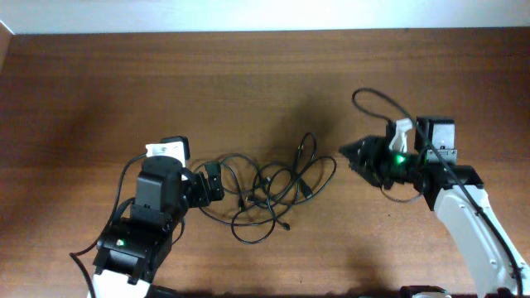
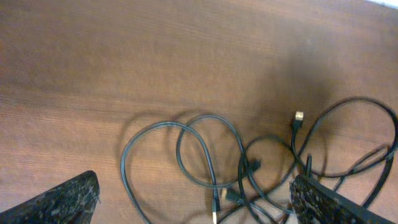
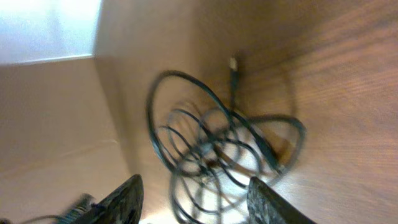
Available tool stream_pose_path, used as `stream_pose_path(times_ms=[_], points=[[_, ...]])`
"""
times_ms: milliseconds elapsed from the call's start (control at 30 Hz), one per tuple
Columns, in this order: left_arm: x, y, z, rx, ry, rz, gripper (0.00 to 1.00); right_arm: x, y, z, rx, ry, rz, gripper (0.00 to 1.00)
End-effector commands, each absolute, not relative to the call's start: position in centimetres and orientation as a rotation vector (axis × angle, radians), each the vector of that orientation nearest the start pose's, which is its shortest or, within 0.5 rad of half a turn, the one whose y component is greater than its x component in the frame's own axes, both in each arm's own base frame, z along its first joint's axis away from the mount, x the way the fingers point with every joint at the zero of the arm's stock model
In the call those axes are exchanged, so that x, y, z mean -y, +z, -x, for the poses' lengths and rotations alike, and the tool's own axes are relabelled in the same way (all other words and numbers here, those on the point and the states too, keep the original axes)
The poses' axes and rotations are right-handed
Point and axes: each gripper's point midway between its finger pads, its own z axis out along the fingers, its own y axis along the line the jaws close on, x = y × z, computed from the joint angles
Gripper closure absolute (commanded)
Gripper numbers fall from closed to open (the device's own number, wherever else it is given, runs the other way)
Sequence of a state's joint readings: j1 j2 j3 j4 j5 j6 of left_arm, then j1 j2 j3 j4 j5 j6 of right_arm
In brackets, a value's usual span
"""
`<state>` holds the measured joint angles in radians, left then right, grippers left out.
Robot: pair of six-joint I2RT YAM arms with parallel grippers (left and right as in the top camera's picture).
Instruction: Untangle cables
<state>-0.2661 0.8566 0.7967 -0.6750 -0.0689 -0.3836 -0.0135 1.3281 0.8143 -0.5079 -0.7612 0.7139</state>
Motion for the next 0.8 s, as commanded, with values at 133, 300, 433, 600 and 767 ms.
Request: stream_pose_path(times_ms=[133,300,433,600,767], points=[[4.5,19.2,-28.9,-2.291,-0.103,0.191,0.01,-9.8,10.1,-26.0,-2.763,0.969,-0.255,0.36],[4.5,18.8,-28.8,-2.311,-0.100,0.188,0.01,-9.5,9.9,-26.1,-2.769,0.939,-0.262,0.18],[5.3,18.7,-28.7,-2.327,-0.118,0.091,0.01,-9.9,10.4,-26.9,-2.720,0.971,-0.228,0.01],[7.4,19.2,-28.2,-2.302,-0.133,-0.288,0.01,-12.9,11.8,-25.9,-2.677,1.125,-0.002,0.01],[5.6,21.4,-27.5,-2.303,-0.100,-0.256,0.01,-17.2,11.2,-23.8,-2.736,0.918,0.229,0.01]])
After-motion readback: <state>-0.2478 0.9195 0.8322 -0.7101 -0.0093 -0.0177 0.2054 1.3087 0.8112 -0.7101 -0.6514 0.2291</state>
